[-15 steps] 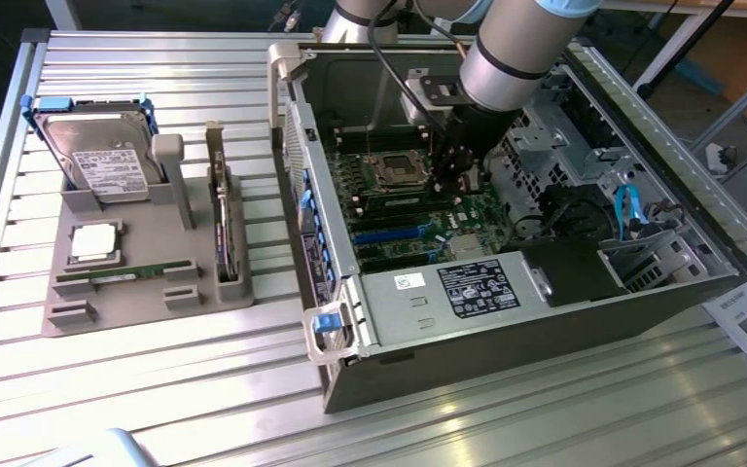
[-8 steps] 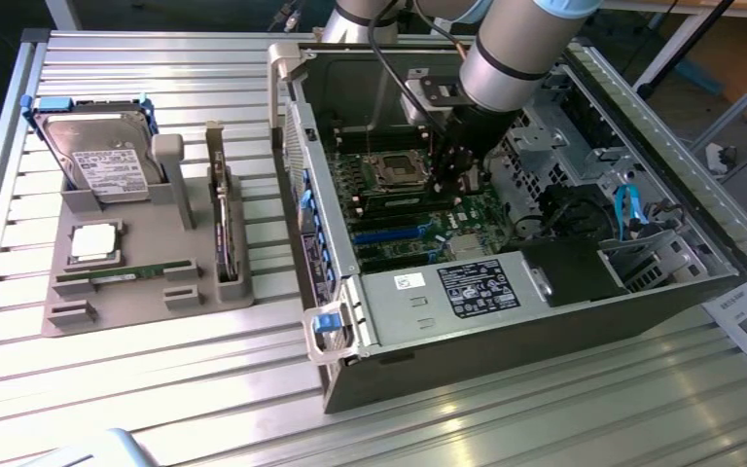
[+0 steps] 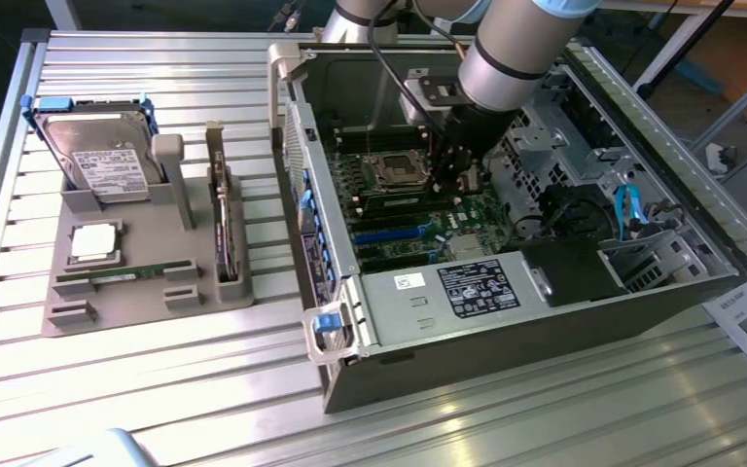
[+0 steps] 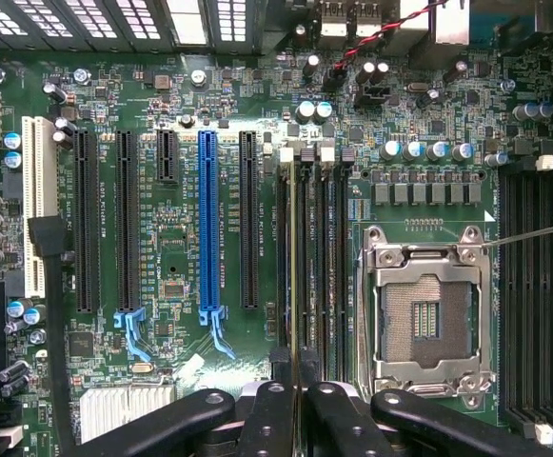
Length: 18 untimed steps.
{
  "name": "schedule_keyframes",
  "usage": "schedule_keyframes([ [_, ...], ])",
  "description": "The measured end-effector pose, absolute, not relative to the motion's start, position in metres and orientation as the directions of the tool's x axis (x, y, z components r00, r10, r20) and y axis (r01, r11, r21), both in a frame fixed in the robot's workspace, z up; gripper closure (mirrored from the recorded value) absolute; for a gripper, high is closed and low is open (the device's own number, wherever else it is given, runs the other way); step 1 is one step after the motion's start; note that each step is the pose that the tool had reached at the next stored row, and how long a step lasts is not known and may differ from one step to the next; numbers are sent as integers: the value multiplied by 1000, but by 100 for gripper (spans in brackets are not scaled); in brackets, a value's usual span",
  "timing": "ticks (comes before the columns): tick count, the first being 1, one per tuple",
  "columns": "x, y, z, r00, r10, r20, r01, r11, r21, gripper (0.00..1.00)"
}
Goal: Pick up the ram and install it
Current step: 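Insert the ram into the slot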
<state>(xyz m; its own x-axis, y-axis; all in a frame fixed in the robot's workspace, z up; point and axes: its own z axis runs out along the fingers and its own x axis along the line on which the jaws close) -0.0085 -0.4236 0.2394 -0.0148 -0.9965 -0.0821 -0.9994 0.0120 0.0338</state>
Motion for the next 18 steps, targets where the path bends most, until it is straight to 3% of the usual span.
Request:
schedule_keyframes([
  [18,-9,-423,235,-9,-997,-83,-999,7,31,88],
])
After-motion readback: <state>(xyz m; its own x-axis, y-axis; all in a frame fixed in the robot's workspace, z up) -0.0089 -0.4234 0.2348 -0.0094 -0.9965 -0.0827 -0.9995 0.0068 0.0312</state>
